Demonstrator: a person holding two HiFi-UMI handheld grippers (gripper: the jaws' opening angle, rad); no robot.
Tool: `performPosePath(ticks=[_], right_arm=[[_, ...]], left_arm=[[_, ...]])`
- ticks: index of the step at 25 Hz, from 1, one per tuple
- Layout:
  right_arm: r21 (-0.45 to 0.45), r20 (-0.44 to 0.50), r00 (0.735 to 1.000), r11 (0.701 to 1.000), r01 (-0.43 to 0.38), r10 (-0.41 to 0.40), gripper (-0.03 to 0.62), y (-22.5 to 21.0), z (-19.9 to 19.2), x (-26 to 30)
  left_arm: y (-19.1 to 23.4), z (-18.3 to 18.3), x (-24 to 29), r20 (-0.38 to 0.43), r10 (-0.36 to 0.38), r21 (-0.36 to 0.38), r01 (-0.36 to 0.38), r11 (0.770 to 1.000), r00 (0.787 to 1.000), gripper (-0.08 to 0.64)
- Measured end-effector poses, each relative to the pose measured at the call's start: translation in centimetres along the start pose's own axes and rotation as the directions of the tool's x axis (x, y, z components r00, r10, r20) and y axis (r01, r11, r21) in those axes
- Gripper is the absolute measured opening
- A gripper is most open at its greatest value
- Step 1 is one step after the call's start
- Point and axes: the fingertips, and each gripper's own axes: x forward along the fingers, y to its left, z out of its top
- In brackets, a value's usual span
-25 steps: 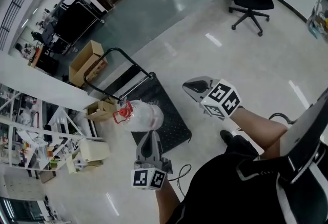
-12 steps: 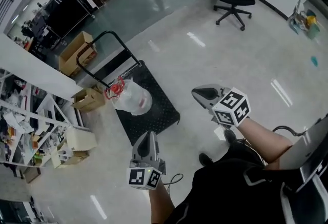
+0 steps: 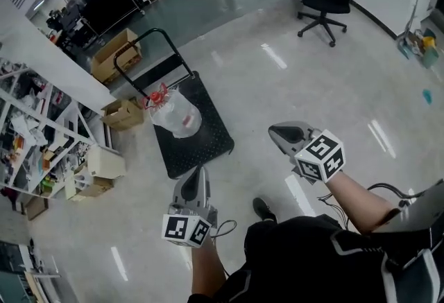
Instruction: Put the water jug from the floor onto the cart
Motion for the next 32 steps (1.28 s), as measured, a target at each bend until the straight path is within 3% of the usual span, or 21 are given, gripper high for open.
performPosePath(ticks=[6,12,17,22,27,32], right_arm=[[0.012,0.044,0.997,0.998,-0.065,0.065,0.003,1.3,-4.3,-11.3],[0.038,0.033,0.998,0.997,-0.063,0.062,0.003,1.9,-7.3,-22.0],[0.011,0.063,0.996,0.997,-0.07,0.069,0.003,5.0,-6.9,-25.6],[0.008,0.076,0.995,0.998,-0.068,0.067,0.003,9.5,-8.6,-29.7],[0.006,0.062,0.997,0.999,-0.051,0.051,0.003,16.5,-12.5,-33.3],[0.025,0.06,0.998,1.0,0.016,-0.018,0.003,23.9,-15.4,-37.1]], left_arm=[[-13.0,-2.7,-2.6,-0.035,-0.032,0.031,0.033,0.999,0.999,-0.008],[-23.2,-3.5,-7.7,-0.058,0.017,-0.078,-0.022,0.997,0.998,-0.008],[-26.7,-2.7,-12.2,-0.085,0.021,-0.062,-0.026,0.998,0.996,-0.008],[-31.2,-2.9,-16.5,-0.076,-0.043,-0.022,0.041,0.999,0.996,-0.008],[-34.7,-5.2,-24.2,-0.054,-0.075,-0.037,0.073,0.997,0.996,-0.008],[-36.1,-6.8,-32.6,-0.04,-0.118,-0.024,0.117,0.993,0.992,-0.008]])
